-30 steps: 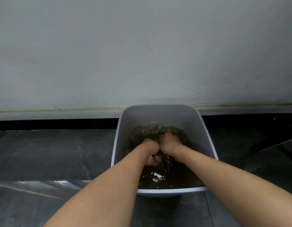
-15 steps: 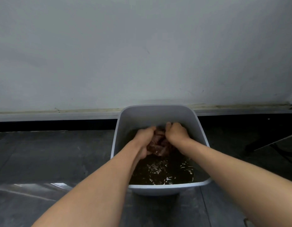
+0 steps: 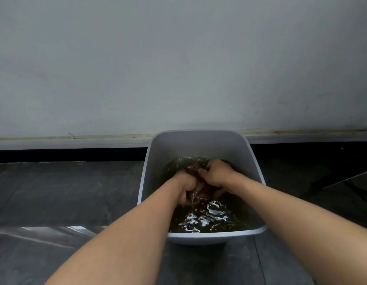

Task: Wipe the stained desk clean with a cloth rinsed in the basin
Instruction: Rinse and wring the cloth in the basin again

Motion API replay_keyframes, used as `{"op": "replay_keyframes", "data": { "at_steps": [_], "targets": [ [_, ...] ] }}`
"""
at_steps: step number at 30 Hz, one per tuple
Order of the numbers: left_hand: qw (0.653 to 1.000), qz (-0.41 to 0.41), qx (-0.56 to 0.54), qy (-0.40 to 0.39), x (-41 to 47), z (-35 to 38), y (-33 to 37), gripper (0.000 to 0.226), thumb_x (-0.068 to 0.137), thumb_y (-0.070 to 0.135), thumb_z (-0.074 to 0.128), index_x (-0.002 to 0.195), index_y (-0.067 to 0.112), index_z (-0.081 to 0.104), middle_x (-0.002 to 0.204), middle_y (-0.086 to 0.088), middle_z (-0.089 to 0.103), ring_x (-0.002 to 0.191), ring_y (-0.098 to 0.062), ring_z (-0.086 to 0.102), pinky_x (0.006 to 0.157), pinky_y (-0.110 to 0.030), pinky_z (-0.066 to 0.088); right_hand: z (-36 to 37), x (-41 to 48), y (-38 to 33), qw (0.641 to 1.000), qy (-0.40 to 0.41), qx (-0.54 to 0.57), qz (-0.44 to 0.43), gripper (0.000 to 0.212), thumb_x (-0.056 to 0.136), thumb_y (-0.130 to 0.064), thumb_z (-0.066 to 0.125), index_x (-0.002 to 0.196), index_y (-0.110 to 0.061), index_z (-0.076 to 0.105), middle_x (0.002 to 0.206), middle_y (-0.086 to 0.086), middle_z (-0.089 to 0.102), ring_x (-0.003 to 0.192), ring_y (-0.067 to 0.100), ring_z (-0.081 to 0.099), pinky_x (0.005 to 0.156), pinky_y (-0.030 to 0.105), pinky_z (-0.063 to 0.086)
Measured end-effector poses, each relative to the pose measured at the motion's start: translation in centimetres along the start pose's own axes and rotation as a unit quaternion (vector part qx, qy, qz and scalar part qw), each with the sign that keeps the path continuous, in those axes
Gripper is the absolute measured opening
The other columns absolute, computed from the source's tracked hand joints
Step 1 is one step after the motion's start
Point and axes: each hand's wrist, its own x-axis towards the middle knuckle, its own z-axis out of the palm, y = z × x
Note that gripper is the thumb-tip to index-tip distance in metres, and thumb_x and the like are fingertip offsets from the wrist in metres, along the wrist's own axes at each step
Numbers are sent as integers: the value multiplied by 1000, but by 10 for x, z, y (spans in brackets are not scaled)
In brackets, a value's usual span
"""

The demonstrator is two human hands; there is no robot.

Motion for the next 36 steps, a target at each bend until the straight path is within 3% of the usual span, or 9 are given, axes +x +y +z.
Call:
{"op": "replay_keyframes", "data": {
  "at_steps": [3,7,9,12,16,20,27,32,36],
  "targets": [
    [996,41,61,44,9,1,-1,4,98,6,58,97,6,62,76,-12,68,53,-19,62,51,-28,56,4,-2,1,985,-3,-168,-23,27,99,-26,56,116,-6,65,120,16,66,107,34,65,80,33,51],
    [998,26,45,45,11,6,0,14,96,19,64,101,7,61,73,-11,69,55,-20,65,45,-26,52,7,2,4,985,-36,-165,15,61,98,-8,51,153,-13,26,138,19,54,123,35,57,98,39,48],
    [999,6,-15,37,11,8,1,27,100,28,54,100,5,66,73,-13,71,58,-24,69,51,-30,57,8,2,-1,989,-45,-141,-1,45,101,-18,49,145,-13,42,138,16,56,122,32,57,100,37,49],
    [996,-6,-75,55,15,5,3,32,102,22,46,100,-1,68,86,-19,73,76,-32,72,78,-47,61,14,-3,-6,1000,-15,-11,20,25,104,-27,47,106,-8,63,110,15,67,94,28,66,80,35,56],
    [989,25,-122,81,4,-7,2,31,103,18,45,76,4,54,52,-11,54,31,-18,51,29,-18,38,27,-27,-27,990,2,130,51,38,107,-31,35,82,-8,53,64,11,60,47,21,54,40,23,40],
    [983,65,-149,87,-2,-7,6,23,104,19,45,83,11,52,74,-2,52,61,-16,50,49,-27,42,35,-32,-33,995,76,65,-19,36,104,-30,36,87,-11,61,91,16,70,80,33,69,71,40,58],
    [993,47,-108,-21,-17,1,11,59,106,22,42,48,14,49,37,1,45,27,-8,43,30,-14,34,6,-5,-10,987,162,-1,-12,29,104,-14,37,109,-2,63,118,23,65,104,37,63,82,36,46],
    [989,83,-98,78,-11,3,10,11,96,7,54,95,1,63,67,-13,68,50,-23,65,44,-37,58,7,-2,5,975,29,-214,-56,60,99,-17,53,149,-18,20,140,25,37,120,43,53,99,46,45],
    [969,105,96,204,2,6,1,28,87,13,70,113,6,65,112,-14,66,98,-30,68,84,-40,59,15,4,6,937,-19,-341,-70,71,96,-17,59,154,-19,18,148,24,27,124,44,52,102,49,47]
  ]
}}
